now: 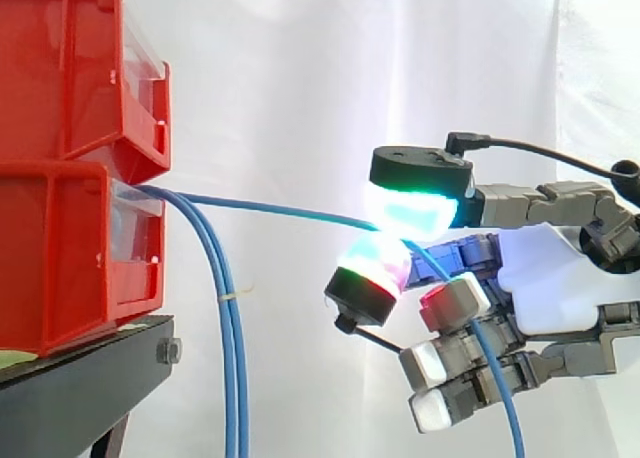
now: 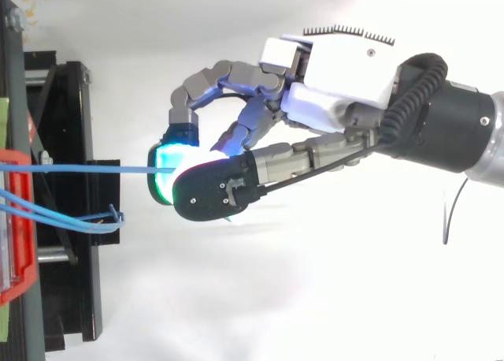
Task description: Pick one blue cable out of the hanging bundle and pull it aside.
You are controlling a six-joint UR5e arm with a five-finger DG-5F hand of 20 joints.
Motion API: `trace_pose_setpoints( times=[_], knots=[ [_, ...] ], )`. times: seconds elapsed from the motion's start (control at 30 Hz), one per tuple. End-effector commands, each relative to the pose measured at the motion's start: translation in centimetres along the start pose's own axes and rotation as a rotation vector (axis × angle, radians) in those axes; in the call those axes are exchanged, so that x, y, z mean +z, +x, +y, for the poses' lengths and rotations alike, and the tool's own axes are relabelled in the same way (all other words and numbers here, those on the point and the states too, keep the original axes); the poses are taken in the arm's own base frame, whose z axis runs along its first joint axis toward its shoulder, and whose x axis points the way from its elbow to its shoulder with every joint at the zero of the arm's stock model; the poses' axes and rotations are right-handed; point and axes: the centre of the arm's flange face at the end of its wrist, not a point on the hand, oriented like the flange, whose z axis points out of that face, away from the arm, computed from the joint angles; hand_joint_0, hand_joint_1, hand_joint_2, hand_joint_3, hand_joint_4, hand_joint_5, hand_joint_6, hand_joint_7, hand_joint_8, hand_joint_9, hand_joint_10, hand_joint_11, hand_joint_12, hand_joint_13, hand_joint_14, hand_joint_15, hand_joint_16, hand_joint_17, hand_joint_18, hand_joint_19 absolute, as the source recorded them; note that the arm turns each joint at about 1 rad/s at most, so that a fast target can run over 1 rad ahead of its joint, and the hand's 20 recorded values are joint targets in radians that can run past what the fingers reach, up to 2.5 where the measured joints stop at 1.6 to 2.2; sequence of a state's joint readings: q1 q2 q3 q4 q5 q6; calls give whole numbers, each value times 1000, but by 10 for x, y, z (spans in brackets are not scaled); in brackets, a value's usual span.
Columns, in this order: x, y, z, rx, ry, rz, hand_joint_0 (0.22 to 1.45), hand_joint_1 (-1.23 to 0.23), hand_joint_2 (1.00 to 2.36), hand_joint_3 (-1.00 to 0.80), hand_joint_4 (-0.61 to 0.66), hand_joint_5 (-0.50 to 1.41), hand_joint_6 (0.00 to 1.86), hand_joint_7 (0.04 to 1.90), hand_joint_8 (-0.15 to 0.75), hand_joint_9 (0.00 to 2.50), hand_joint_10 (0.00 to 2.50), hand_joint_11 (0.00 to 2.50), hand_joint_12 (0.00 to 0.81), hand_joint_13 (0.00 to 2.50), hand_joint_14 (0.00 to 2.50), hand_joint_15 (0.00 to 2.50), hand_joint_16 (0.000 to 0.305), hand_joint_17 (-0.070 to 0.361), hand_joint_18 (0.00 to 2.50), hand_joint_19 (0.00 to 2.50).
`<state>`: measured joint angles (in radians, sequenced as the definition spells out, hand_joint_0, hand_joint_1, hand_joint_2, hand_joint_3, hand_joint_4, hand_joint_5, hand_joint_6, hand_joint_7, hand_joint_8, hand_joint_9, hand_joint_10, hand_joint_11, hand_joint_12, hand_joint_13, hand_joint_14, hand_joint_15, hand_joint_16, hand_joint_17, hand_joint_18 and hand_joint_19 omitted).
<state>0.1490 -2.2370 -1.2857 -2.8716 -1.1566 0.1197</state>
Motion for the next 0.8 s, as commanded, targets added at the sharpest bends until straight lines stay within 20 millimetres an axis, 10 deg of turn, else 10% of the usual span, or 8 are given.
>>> trace_pose_setpoints(
  times=[0.0, 0.77],
  knots=[
    [0, 0, 0, 0, -1, 0, 638, -807, 1026, 100, -64, -122, 943, 1158, 372, 1286, 19, 875, 380, 1025, 24, 722, 40, 90, 752, 469],
    [0, 0, 0, 0, -1, -2, 638, -811, 1023, 95, -61, -118, 941, 1143, 380, 1323, 17, 858, 387, 1037, 23, 698, 42, 95, 758, 480]
  ],
)
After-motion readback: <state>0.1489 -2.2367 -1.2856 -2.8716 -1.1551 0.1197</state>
